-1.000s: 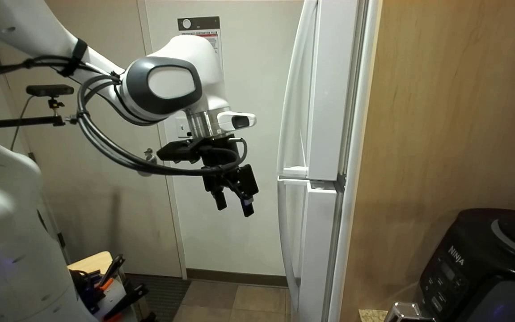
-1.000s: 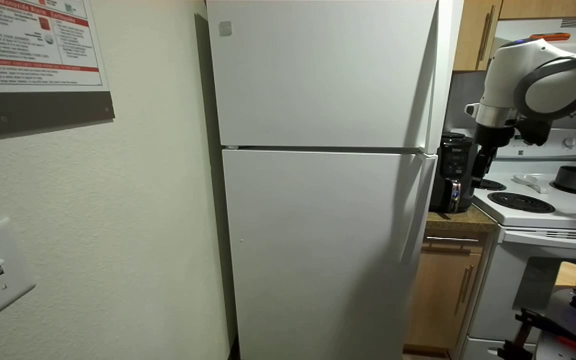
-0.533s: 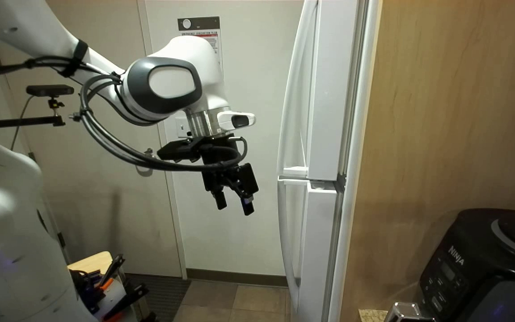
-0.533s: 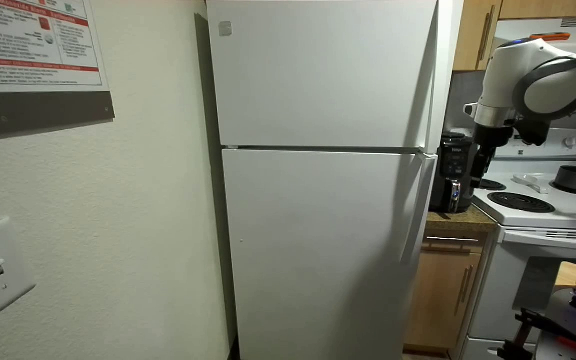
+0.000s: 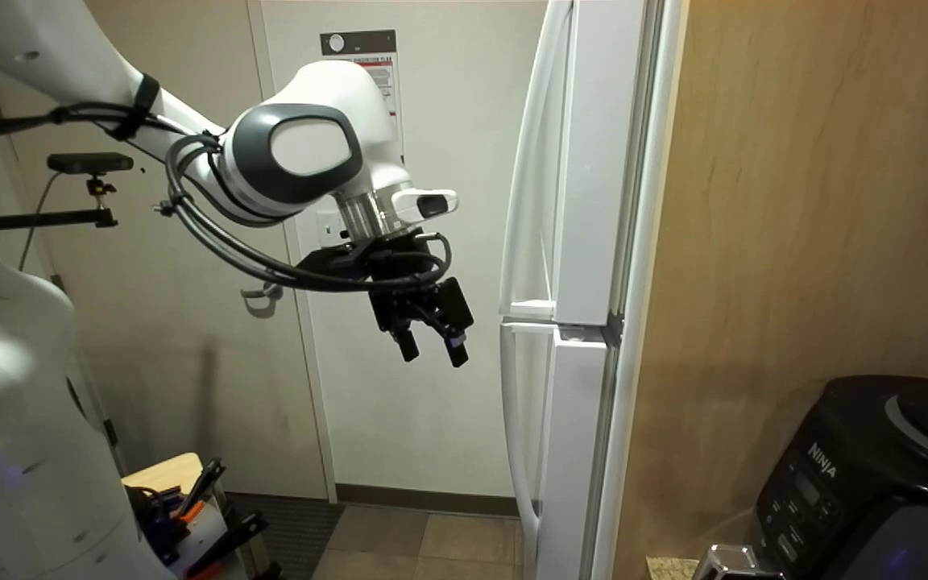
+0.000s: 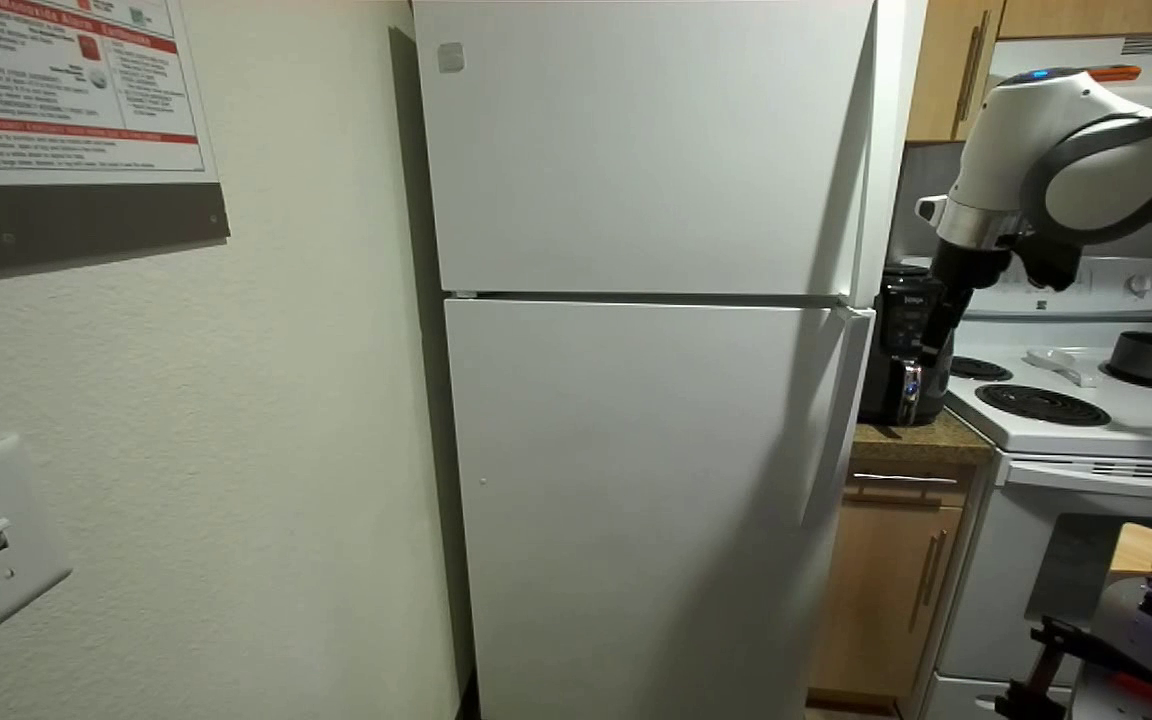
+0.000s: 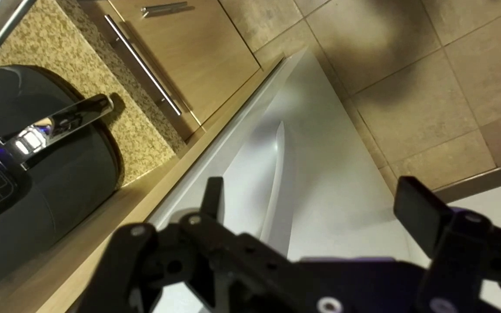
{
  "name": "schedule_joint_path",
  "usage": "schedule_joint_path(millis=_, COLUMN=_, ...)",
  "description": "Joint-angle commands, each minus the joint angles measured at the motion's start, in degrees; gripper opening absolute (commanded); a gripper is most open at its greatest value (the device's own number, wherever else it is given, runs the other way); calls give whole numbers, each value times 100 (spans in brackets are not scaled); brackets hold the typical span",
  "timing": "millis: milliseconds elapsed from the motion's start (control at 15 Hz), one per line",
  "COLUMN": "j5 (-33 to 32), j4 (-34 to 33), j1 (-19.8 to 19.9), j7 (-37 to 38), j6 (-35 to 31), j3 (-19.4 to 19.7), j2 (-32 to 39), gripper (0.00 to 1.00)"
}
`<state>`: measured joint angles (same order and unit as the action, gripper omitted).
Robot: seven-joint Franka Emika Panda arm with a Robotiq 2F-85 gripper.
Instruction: Open the fridge
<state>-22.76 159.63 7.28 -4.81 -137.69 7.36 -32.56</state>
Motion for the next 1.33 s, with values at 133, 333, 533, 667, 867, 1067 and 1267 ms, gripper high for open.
schedule_joint_path(millis=133, j5=3, j4=-108, j1=209, j7=135, j6=-838, j3=-137, j2=589, gripper=100)
schedule_joint_path(millis=333, j5=-43, j4=-189, j1=327, j7=168, j6=-1340, j3=-170, j2=926, gripper=100)
schedule_joint_path(millis=533, j5=-77, j4=-252, j1=421, j7=127, j6=-1807, j3=-201, j2=1198, gripper=100)
schedule_joint_path(millis=667, j5=-142, j4=-268, j1=475, j7=80, j6=-2130, j3=-219, j2=1311, gripper=100)
schedule_joint_path(millis=867, j5=-302, j4=-270, j1=600, j7=-4, j6=-2665, j3=-258, j2=1437, gripper=100)
schedule_joint_path(millis=1067, j5=-485, j4=-185, j1=749, j7=-124, j6=-3139, j3=-296, j2=1468, gripper=100)
schedule_joint_path(millis=1267, j5=-596, j4=-100, j1=862, j7=-216, j6=-3403, j3=-314, j2=1466, gripper=100)
